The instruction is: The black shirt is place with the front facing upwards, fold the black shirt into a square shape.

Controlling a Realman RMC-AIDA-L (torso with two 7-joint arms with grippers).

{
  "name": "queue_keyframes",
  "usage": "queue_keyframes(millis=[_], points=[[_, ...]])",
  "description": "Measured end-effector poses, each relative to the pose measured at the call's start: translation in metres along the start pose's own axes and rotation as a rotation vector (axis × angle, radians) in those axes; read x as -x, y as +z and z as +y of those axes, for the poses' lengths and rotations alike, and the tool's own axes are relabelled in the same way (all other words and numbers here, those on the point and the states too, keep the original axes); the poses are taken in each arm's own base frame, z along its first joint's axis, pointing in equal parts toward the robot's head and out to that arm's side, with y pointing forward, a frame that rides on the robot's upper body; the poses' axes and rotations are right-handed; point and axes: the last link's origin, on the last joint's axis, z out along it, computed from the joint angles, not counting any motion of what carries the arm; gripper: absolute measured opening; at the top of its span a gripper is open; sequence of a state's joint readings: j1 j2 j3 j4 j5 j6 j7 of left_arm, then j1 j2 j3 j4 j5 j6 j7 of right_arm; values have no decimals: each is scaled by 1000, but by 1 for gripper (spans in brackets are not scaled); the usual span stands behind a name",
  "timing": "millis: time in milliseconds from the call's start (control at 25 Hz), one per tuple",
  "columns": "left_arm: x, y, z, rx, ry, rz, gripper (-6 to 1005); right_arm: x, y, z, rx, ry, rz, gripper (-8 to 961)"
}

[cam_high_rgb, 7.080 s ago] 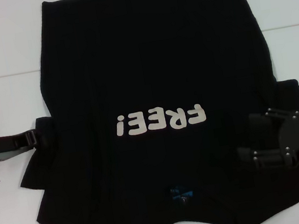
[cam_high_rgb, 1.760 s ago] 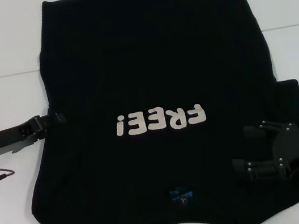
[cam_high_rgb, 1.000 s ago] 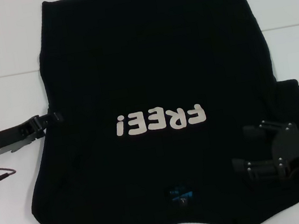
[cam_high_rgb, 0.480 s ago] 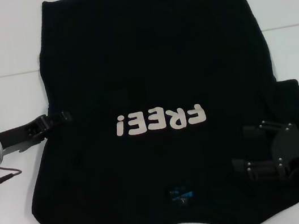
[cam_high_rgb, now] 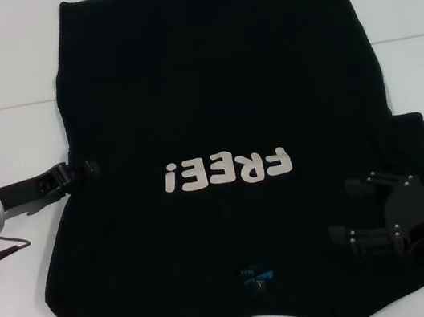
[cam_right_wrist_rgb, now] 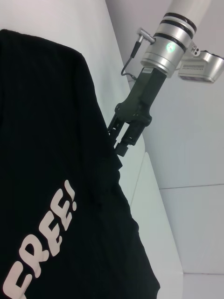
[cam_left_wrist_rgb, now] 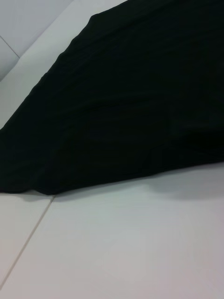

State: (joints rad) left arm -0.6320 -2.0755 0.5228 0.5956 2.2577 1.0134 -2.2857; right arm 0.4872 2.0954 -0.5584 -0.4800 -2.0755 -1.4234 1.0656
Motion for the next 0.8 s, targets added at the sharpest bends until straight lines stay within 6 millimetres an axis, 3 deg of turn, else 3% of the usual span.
queue_keyframes(millis=[120, 560, 800], points=[[1, 0, -1, -7, 10, -8, 630, 0, 0, 0, -1, 3, 0, 925], [0, -2, -3, -19, 39, 0, 150, 0, 0, 0, 0, 7, 0, 925], [2, -1, 0, -6, 61, -12, 41, 0, 0, 0, -1, 7, 0, 925]])
